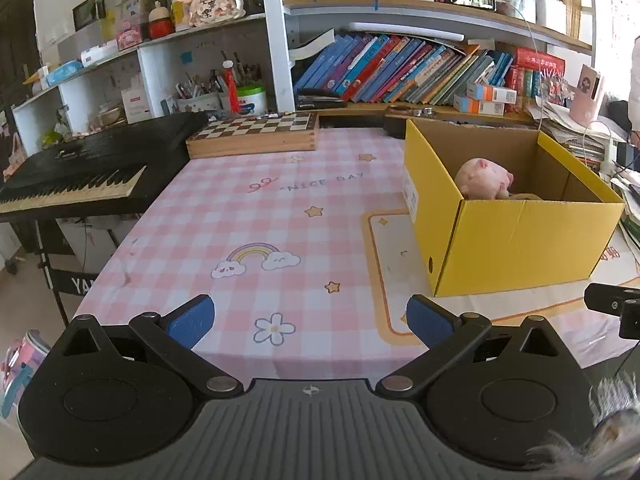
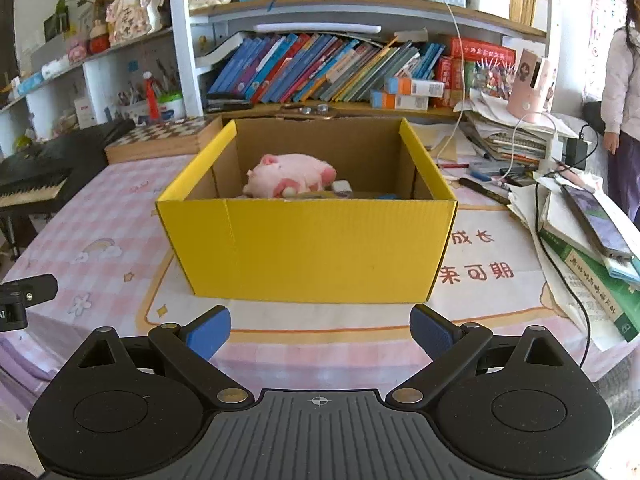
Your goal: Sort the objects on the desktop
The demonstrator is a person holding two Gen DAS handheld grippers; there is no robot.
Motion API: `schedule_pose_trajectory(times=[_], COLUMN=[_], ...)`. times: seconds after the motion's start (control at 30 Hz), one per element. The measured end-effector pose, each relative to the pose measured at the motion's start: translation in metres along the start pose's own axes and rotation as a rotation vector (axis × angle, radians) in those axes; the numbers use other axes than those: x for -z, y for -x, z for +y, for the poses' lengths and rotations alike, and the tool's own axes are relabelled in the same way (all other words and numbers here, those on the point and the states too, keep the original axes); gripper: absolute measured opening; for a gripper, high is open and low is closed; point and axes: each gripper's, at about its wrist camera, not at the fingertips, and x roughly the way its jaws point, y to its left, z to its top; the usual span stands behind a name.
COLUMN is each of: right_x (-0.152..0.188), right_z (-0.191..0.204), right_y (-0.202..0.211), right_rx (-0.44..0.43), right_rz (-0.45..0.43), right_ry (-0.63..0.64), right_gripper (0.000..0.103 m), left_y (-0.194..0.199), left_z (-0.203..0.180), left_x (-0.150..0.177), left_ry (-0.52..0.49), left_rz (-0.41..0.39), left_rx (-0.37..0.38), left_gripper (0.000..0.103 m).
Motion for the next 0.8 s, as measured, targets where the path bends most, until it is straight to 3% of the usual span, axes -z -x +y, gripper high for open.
schedule_pose_trajectory(times=[0.23,0.8], right_x=[0.005,0.013], right_z=[0.002,0.039], right_y=[-0.001,0.024], right_rx=[-0.004,0.058], right_rz=[0.032,0.007], right_ry=[-0.023,-0.058], right_gripper=[0.098,0.098], left_y=[0.005,0.009], left_z=[0.006,0.045], left_x=[0.006,0.017], left_ry=[-0.002,-0.027], left_rz=[0.013,0.001], left_rx=[-0.004,0.066], left_gripper=[0.103,0.103])
